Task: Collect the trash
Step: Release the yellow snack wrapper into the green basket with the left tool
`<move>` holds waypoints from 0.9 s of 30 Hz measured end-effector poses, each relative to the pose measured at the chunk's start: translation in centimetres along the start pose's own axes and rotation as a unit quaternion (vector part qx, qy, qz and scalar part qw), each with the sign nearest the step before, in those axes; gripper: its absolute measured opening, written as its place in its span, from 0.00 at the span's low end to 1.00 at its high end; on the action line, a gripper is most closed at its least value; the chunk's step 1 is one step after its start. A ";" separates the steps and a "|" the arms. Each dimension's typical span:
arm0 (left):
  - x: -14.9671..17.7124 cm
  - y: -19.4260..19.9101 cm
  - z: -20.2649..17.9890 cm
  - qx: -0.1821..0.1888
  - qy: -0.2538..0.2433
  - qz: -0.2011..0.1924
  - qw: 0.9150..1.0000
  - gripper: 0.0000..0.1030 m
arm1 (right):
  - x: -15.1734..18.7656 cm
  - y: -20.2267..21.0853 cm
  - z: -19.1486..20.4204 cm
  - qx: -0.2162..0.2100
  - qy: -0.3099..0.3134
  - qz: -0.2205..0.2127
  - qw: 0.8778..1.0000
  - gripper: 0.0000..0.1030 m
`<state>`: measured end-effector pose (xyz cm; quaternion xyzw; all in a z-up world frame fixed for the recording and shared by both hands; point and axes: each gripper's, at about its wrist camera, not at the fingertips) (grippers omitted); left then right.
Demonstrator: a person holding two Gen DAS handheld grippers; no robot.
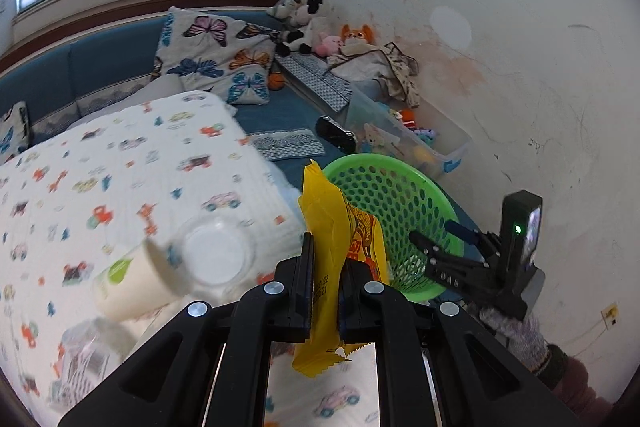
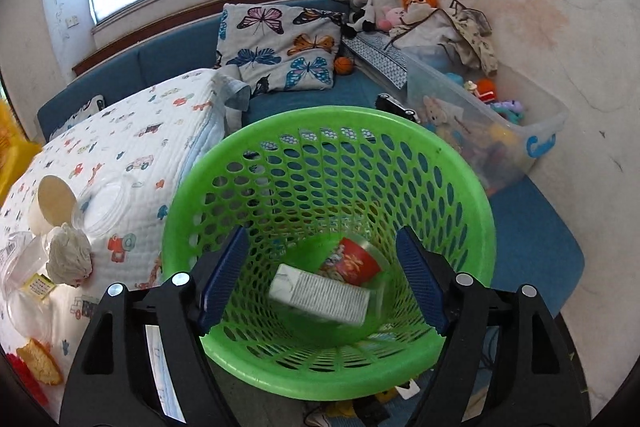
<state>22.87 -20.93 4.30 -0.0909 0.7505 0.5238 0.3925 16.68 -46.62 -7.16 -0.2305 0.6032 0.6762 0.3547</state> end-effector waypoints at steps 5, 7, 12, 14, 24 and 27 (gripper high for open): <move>-1.3 -3.0 -2.3 0.010 -0.016 0.018 1.000 0.08 | 0.8 1.7 -0.4 -0.002 -0.004 -0.012 1.000 0.76; -1.4 -4.2 -2.9 0.010 -0.021 0.025 0.999 0.08 | 1.1 2.4 -0.6 -0.005 -0.007 -0.015 1.000 0.76; -1.6 -7.4 -4.9 0.007 -0.035 0.056 0.998 0.09 | 1.8 3.8 -1.0 -0.011 -0.014 -0.020 1.000 0.77; -1.5 -8.4 -5.5 0.001 -0.040 0.066 0.997 0.09 | 2.1 4.3 -1.0 -0.013 -0.016 -0.023 1.000 0.77; -0.7 -11.6 -7.0 0.005 -0.042 0.097 0.994 0.38 | 3.1 5.7 -1.0 -0.028 -0.029 -0.028 0.999 0.77; -0.6 -11.5 -7.1 0.011 -0.043 0.092 0.995 0.45 | 3.4 5.8 -0.8 -0.029 -0.029 -0.027 0.999 0.77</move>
Point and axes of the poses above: each gripper's, at about its wrist camera, not at the fingertips, and y roughly against the way its jaws point, z to its left, x to its underside, and after that the axes turned 9 degrees about -x, right-handed
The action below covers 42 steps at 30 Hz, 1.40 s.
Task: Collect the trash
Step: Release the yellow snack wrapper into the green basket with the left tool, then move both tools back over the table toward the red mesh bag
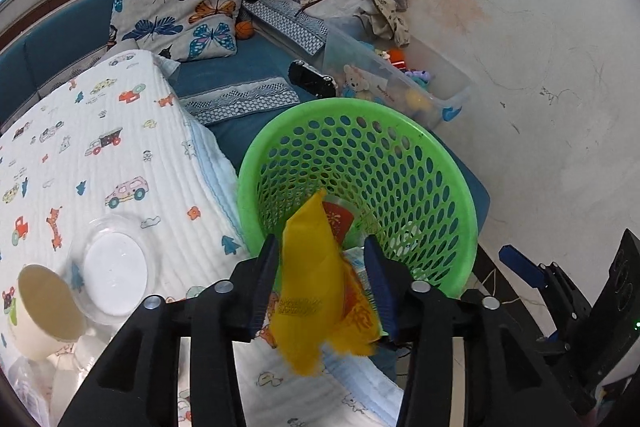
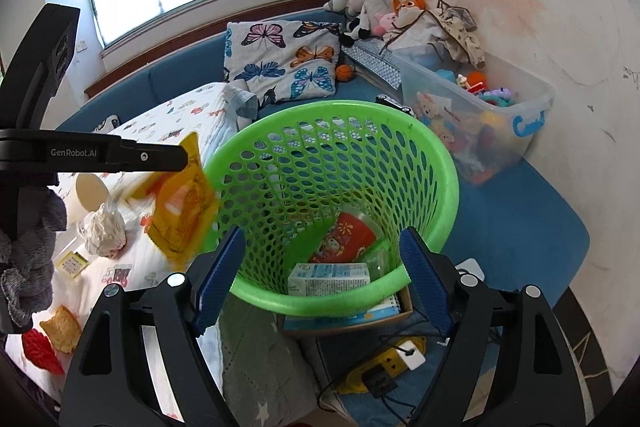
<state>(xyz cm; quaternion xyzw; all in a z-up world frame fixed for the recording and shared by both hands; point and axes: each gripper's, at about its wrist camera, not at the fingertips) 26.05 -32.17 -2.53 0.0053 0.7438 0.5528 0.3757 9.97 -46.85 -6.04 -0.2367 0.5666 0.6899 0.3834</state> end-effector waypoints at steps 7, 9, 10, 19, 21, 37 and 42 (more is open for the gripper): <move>0.4 1.9 0.6 0.009 0.003 -0.023 1.000 0.54 | 0.4 0.8 0.8 -0.004 0.002 -0.003 1.000 0.77; 0.6 2.6 0.9 0.010 0.004 -0.026 1.000 0.54 | 0.6 1.1 1.2 -0.007 0.004 -0.004 1.000 0.77; 0.7 3.0 1.0 0.010 0.004 -0.029 1.000 0.54 | 0.6 1.2 1.4 -0.008 0.005 -0.005 1.000 0.77; 2.2 7.6 4.2 -0.005 0.022 -0.060 0.998 0.58 | 0.8 2.4 4.3 -0.036 0.022 -0.011 0.999 0.77; 2.8 8.6 4.9 -0.014 0.025 -0.069 0.997 0.58 | 1.0 2.7 5.2 -0.043 0.030 -0.011 0.999 0.77; 10.1 14.7 12.4 -0.042 0.077 -0.091 0.992 0.62 | 3.8 1.7 13.8 -0.128 0.103 0.032 0.986 0.78; 14.2 16.2 13.6 -0.044 0.070 -0.086 0.993 0.63 | 4.4 1.6 15.1 -0.140 0.113 0.039 0.983 0.78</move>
Point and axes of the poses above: each gripper's, at about its wrist camera, not at the fingertips, and y roughly against the way its jaws point, z to its left, x to its underside, and after that the axes turned 9 degrees about -x, right-handed
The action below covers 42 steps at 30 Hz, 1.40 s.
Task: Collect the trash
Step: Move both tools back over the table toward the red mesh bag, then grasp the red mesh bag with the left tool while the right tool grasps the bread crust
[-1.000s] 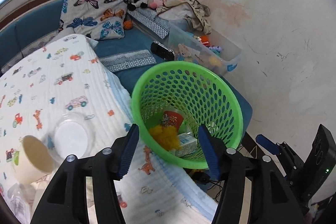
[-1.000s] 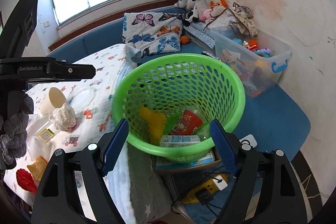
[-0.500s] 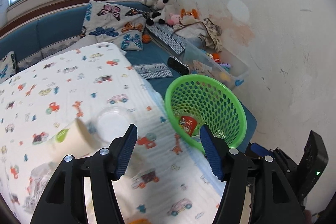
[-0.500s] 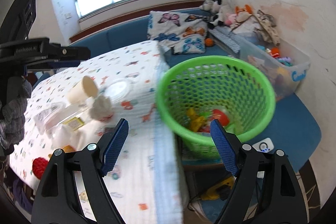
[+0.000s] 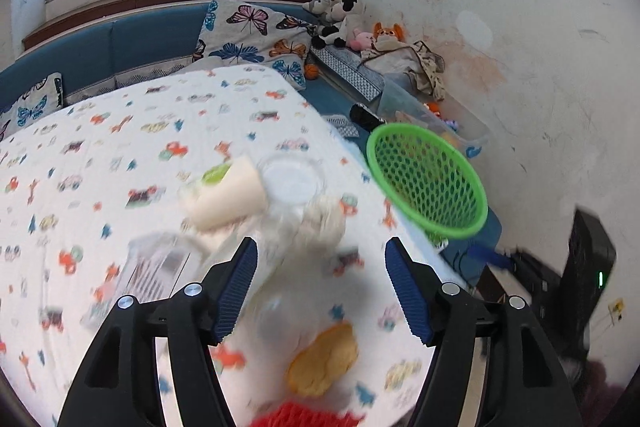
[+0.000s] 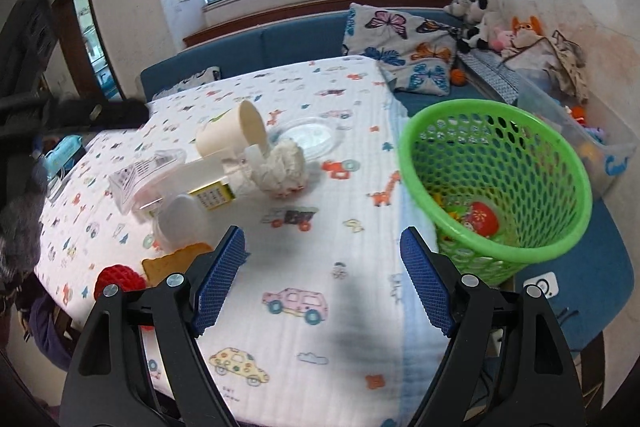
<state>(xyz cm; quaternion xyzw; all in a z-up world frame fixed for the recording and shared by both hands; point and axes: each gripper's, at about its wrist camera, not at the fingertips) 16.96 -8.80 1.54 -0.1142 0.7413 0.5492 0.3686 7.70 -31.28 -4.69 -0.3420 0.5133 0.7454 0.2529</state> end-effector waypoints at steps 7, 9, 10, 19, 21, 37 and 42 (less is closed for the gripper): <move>6.2 2.5 0.9 0.003 -0.045 0.015 0.999 0.70 | 0.2 -0.1 1.2 -0.006 0.010 0.003 1.000 0.78; 7.7 2.7 1.0 0.009 -0.053 0.023 0.998 0.71 | 0.2 -0.2 1.5 -0.007 0.012 0.006 1.000 0.78; 8.4 2.7 1.1 0.013 -0.055 0.028 0.998 0.72 | 0.3 -0.3 1.7 -0.007 0.014 0.007 1.000 0.78; 12.2 1.8 0.6 0.016 -0.090 0.048 0.995 0.72 | 0.5 -0.7 2.3 -0.005 0.019 0.018 1.000 0.78; 12.7 1.2 0.4 0.010 -0.100 0.051 0.994 0.72 | 0.6 -0.9 2.4 -0.005 0.020 0.021 1.000 0.78; 14.2 0.0 0.5 -0.001 -0.106 0.037 0.994 0.31 | 0.6 -3.2 4.3 -0.024 0.040 0.050 0.998 0.78; 14.2 0.8 1.5 -0.007 -0.086 0.027 0.996 0.24 | 0.8 -3.9 5.0 -0.040 0.044 0.061 0.996 0.77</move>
Point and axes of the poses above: each gripper's, at about its wrist camera, not at the fingertips, and y roughly against the way its jaws point, z to its left, x to its underside, and after that the axes turned 9 degrees about -x, right-handed
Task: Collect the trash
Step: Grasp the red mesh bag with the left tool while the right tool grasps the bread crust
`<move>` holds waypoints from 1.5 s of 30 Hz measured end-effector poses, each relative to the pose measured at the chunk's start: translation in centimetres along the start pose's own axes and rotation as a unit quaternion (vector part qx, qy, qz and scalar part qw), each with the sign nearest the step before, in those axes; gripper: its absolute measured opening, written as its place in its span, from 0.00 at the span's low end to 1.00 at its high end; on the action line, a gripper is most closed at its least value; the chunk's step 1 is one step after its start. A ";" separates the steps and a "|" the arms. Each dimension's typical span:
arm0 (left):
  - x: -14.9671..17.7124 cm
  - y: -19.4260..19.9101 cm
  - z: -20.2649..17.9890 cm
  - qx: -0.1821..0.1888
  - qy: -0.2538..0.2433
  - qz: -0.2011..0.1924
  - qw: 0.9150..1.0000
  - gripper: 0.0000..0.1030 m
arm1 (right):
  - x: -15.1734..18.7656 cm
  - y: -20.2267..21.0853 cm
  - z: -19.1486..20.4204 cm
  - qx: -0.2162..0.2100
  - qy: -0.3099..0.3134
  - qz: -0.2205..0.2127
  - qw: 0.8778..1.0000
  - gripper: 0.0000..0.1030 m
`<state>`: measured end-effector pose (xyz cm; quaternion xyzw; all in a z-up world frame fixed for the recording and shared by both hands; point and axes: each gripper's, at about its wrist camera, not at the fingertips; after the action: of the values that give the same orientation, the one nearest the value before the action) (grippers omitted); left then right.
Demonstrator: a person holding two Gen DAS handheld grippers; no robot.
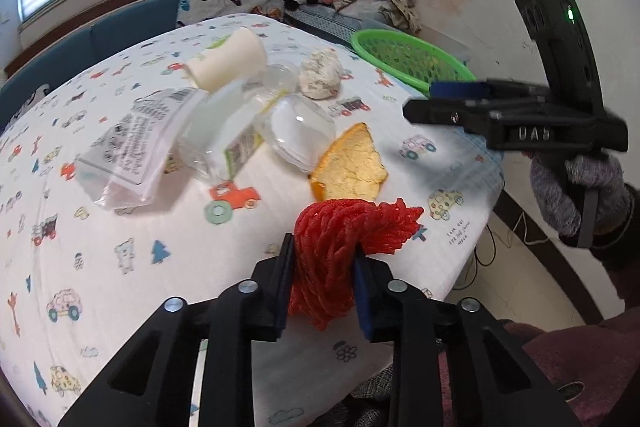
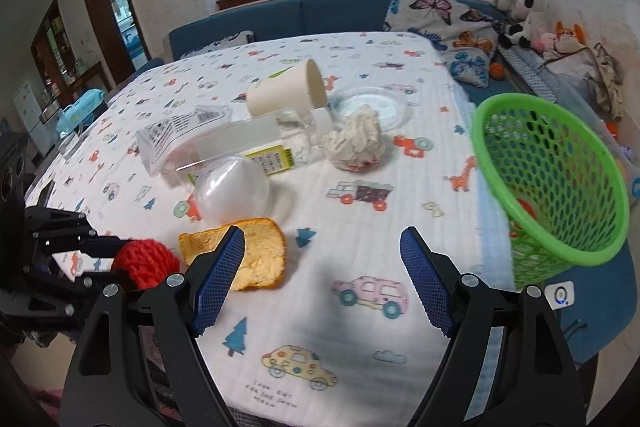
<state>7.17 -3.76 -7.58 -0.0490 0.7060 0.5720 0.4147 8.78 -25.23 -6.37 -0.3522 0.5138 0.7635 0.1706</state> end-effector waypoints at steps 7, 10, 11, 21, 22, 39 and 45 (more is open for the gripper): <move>-0.2 1.6 2.1 -0.017 0.037 -0.017 0.999 0.24 | 0.5 -1.9 1.3 -0.021 0.014 0.022 0.999 0.70; -0.3 1.9 2.8 -0.022 0.050 -0.022 0.998 0.24 | 0.5 -2.8 1.7 -0.029 0.022 0.029 0.999 0.63; -0.3 1.9 3.0 -0.022 0.054 -0.023 0.998 0.24 | 0.6 -2.9 1.8 -0.031 0.023 0.031 0.999 0.61; -0.5 1.8 4.4 -0.025 0.087 -0.024 0.996 0.24 | 0.2 -5.3 0.7 -0.067 0.001 0.050 0.996 0.39; -0.6 1.8 4.4 -0.024 0.088 -0.024 0.996 0.24 | 0.2 -5.5 0.6 -0.068 -0.001 0.051 0.996 0.39; -1.9 2.5 3.9 -0.029 0.087 -0.038 0.995 0.24 | 0.8 -2.6 0.7 -0.082 -0.008 0.019 0.996 0.06; -3.5 2.6 3.1 -0.018 0.078 -0.051 0.996 0.24 | 0.0 0.0 -0.1 -0.043 0.001 -0.007 0.999 0.06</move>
<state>9.68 -1.62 -3.34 -0.1365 0.7223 0.5574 0.3860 8.86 -25.37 -6.36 -0.3636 0.4784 0.7830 0.1605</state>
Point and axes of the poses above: each gripper's, at about its wrist camera, not at the fingertips, and y roughly against the way its jaws point, z to its left, x to its underside, and after that the axes turned 9 degrees about -x, right-handed
